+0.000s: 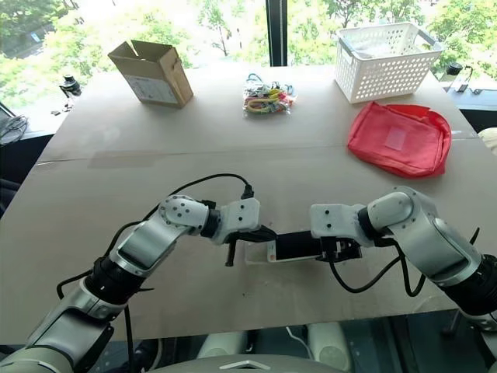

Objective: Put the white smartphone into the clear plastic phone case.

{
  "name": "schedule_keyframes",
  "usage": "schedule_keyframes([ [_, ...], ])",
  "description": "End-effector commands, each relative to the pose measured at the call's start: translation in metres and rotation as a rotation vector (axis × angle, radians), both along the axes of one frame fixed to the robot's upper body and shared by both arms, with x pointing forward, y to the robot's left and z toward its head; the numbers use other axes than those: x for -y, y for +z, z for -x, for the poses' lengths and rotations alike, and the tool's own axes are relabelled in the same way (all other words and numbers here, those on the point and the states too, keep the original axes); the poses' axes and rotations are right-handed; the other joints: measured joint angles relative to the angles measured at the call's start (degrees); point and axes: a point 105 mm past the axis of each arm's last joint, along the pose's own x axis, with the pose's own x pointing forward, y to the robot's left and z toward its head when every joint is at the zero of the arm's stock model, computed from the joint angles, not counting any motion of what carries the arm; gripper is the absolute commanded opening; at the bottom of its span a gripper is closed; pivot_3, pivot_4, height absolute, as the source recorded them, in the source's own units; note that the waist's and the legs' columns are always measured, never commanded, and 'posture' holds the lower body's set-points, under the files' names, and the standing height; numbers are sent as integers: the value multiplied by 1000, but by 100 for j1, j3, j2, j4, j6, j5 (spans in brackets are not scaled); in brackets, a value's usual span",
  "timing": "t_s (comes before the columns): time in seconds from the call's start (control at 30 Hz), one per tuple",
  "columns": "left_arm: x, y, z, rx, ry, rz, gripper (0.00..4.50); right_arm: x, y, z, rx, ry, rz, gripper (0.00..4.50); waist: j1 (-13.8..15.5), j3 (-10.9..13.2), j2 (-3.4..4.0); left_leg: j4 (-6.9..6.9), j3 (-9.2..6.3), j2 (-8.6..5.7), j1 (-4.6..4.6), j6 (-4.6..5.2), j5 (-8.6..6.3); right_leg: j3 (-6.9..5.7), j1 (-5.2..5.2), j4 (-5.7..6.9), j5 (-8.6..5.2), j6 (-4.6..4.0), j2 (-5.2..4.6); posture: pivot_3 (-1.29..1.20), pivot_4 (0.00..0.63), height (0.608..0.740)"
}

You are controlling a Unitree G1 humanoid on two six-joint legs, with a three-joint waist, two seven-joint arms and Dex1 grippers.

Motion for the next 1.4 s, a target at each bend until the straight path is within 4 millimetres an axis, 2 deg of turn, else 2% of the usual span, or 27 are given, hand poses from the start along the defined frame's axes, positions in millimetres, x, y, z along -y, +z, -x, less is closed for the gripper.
schedule_keyframes([
  [0.03, -15, -47, 9, -121, 53, -141, 0, -8, 22, -7, 94, -3, -75, 4484, 2, -11, 2, 0, 0, 0, 3, 0, 0, 0, 3, 0, 0, 0, 0, 0, 150, 740],
  [0.3, -13, -47, 11, -114, 44, -135, 0, -10, 39, -10, 72, -58, -184, 4484, 15, -16, 3, 2, -7, -4, 7, 0, 0, -5, 14, -4, 0, 1, -2, 0, 150, 740],
  [0.43, -13, -46, 11, -108, 43, -132, 0, -19, 32, -3, 31, -48, -205, 4484, 13, -20, 5, 1, -9, -4, 19, 1, -1, -7, 25, -4, -1, 1, -2, 0, 150, 740],
  [0.53, -11, -43, 9, -102, 51, -111, 0, -22, 15, 11, -60, -15, -220, 3162, 21, -20, 4, -9, -10, -3, 52, 2, -1, -9, 59, -17, -3, 2, -2, 0, 150, 740],
  [0.63, -12, -42, 9, -99, 51, -111, 0, -22, 6, 11, -73, -13, -235, 1929, 10, -20, 4, -12, -12, -3, 63, 2, -2, -12, 76, -25, -11, 15, -3, 0, 150, 740],
  [0.67, -12, -42, 10, -98, 51, -110, 0, -23, 2, 11, -80, -9, -242, 1346, 4, -20, 4, -12, -8, -3, 65, 2, -1, -9, 76, -25, -13, 20, -4, 0, 150, 740],
  [0.77, -13, -41, 9, -93, 56, -106, 0, -25, -12, 3, -70, -33, -245, 29, 1, -22, 3, -12, -7, -2, 75, 2, -1, -7, 78, -22, -17, 24, -3, 0, 150, 740],
  [0.97, -13, -37, 8, -86, 64, -95, 0, -27, -32, -3, -81, -53, -220, 29, -3, -23, 3, -13, -7, -2, 77, 2, -2, -5, 79, -22, -18, 26, -2, 0, 150, 740],
  [1.07, -3, -17, 3, -112, 97, 23, 0, -19, -50, -2, -77, -45, -139, 29, -6, -32, 7, -15, -8, -1, 80, 2, -1, -5, 80, -22, -18, 26, -2, 0, 150, 740],
  [1.23, 7, 13, 4, -144, 98, 143, 0, -17, -54, -13, -59, -83, -128, 29, -16, -32, 6, -15, -9, -2, 82, 2, -1, -7, 84, -23, -20, 29, -1, 0, 150, 740],
  [1.33, 9, 15, 13, -197, 66, 146, 0, -16, -56, -14, -64, -86, -115, 29, -19, -31, 5, -16, -12, -1, 80, 2, -2, -7, 82, -23, -20, 29, 0, 0, 150, 740],
  [1.4, 6, 6, 19, -220, 53, 100, 0, -16, -56, -15, -61, -85, -116, 29, -18, -31, 5, -17, -11, -1, 80, 2, -1, -6, 82, -23, -20, 28, 0, 0, 150, 740],
])
